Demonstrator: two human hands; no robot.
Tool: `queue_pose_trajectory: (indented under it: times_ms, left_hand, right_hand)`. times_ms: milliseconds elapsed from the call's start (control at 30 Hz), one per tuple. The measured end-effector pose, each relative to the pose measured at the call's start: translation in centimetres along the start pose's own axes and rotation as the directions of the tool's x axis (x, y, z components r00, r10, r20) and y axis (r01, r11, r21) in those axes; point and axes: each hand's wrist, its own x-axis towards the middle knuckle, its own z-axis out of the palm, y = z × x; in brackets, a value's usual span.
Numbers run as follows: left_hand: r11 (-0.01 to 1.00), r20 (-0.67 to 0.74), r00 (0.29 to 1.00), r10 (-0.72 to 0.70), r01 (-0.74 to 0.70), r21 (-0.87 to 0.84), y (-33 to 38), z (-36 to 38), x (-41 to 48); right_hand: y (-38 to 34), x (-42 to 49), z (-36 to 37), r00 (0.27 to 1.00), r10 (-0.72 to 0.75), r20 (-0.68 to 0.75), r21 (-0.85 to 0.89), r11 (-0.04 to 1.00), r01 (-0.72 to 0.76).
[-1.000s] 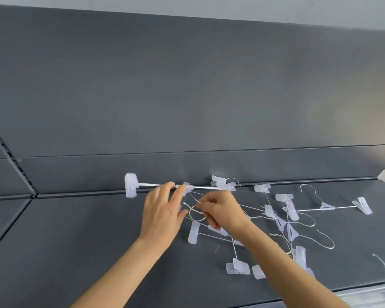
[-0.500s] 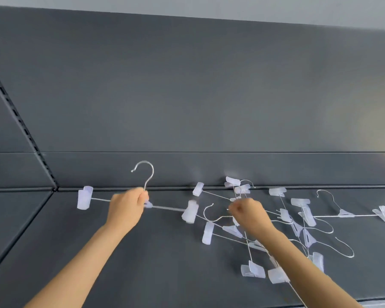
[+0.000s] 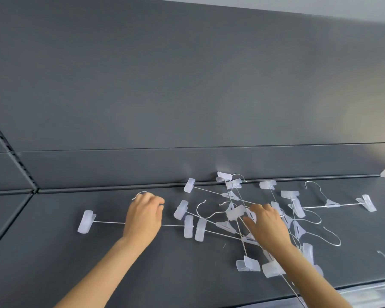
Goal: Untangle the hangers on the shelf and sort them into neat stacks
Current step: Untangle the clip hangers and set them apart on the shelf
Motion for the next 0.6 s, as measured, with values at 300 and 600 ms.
queue_pose_trajectory:
  times_ms: [300,600]
  left_hand:
    - [0.928,0.464,0.804,0.371,-0.320,-0.189,10.2,3.5,0.6]
    - [0.871,0.300,0.863,0.406,-0.265,-0.414,9.0,1.8,2.8]
  right_hand:
    - [1.2,0.0,0.7,0.976,0.081,0.203,0.039,0.995,-0.091]
    - [4.3,1.6,-2.4,0.950,0.127,0.286,0.263,0.943,-0.205]
